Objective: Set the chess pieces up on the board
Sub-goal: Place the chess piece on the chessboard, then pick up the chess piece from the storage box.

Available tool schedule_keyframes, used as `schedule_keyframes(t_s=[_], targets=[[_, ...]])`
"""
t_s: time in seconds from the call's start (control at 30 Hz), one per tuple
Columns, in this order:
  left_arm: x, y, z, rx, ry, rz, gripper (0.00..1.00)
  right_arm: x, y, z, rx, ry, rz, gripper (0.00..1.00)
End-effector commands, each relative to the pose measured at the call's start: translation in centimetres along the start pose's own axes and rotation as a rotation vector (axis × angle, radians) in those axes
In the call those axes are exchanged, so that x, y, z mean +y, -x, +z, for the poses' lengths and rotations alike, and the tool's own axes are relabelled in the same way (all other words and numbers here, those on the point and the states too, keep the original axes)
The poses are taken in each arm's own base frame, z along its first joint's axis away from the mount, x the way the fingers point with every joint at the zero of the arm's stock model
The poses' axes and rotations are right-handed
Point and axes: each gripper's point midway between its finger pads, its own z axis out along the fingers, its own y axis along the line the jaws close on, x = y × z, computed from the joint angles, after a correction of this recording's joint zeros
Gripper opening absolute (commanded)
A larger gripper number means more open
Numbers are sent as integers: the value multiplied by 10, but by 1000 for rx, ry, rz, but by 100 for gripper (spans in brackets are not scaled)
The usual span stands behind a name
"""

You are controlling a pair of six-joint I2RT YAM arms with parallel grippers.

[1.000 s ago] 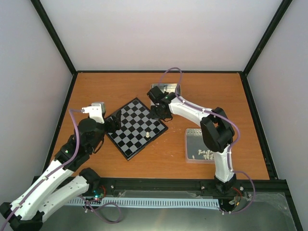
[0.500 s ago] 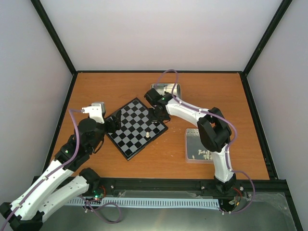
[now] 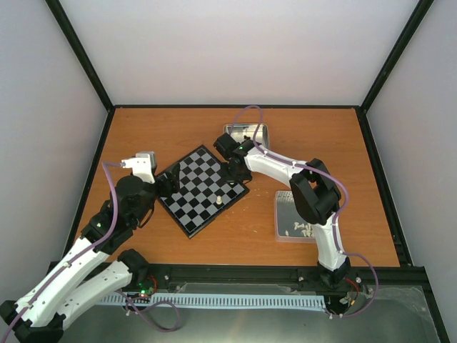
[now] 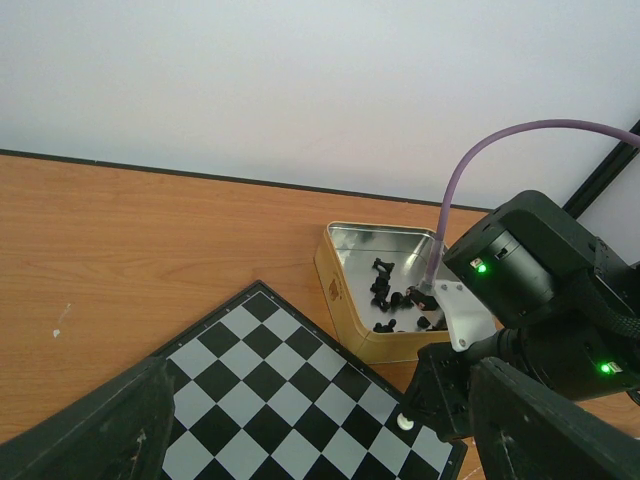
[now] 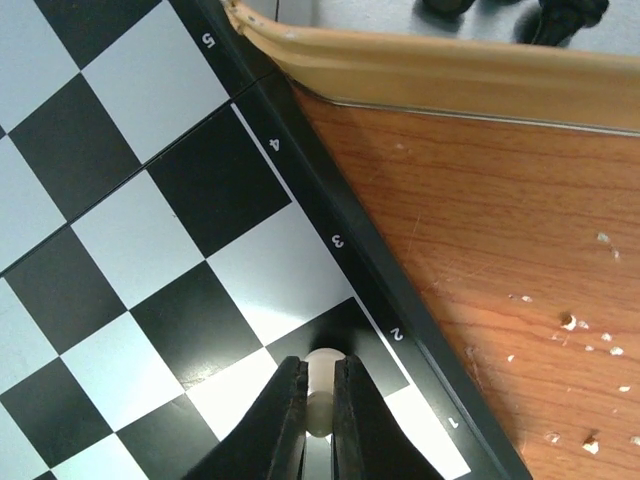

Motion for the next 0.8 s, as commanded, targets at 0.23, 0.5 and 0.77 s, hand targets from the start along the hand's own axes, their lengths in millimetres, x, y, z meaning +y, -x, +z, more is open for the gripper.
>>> schedule_keyframes(t_s=[0.23, 0.5, 0.77], targets=[[4, 0, -1, -5, 14, -7, 81, -1, -2, -14, -12, -22, -16, 23], [5, 1, -2, -7, 15, -8, 81, -19, 13, -61, -140, -53, 18, 31], [1, 0, -3, -7, -7, -10, 81, -143, -32, -106, -242, -265, 291, 30]])
